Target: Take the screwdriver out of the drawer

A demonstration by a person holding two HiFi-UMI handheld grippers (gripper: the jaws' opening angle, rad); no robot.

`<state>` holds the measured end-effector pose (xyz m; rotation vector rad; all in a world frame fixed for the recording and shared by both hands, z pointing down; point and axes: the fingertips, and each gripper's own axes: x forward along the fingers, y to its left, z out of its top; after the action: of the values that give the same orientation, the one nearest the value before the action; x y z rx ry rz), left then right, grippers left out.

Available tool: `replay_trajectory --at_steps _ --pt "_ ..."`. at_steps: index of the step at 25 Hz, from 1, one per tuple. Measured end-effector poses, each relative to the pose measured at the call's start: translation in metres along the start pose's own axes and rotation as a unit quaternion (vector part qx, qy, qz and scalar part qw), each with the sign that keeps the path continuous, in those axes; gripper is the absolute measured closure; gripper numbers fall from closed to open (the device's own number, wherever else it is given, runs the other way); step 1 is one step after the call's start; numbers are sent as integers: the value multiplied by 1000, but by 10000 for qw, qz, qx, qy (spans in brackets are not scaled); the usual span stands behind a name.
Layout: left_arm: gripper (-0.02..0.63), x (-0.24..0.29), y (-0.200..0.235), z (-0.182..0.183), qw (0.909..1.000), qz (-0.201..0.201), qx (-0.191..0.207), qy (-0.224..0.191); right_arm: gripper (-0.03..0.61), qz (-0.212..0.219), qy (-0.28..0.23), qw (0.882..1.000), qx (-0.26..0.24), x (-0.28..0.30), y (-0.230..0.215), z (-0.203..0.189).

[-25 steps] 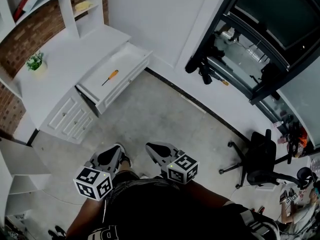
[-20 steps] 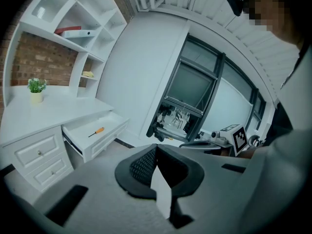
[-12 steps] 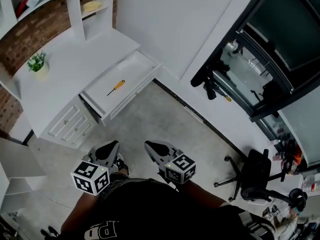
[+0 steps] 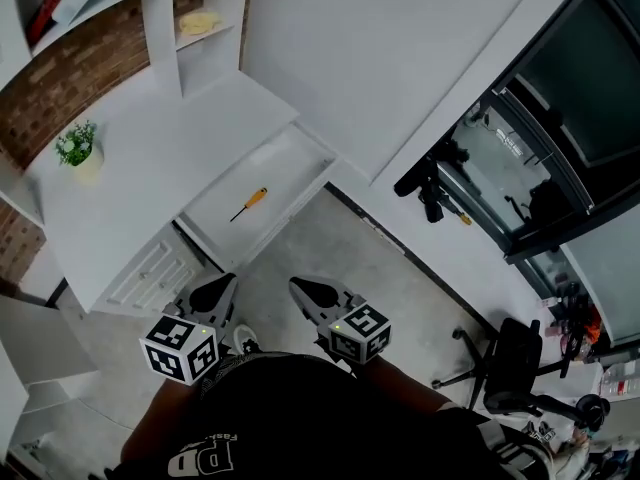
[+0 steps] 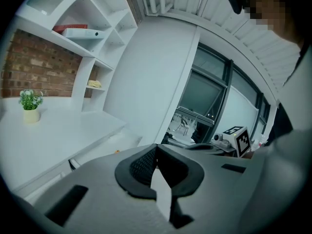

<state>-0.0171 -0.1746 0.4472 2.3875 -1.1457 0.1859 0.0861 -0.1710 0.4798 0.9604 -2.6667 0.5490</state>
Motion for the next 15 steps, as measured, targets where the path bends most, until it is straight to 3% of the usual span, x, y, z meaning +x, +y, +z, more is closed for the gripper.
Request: replay_trajectory --at_steps 7,15 --pt "598 3 58 26 9999 6 -13 -151 574 -67 59 9998 -178 50 -9 29" --pt "598 -4 98 24 9992 119 -246 -295 574 -4 445 9980 -440 79 -2 39"
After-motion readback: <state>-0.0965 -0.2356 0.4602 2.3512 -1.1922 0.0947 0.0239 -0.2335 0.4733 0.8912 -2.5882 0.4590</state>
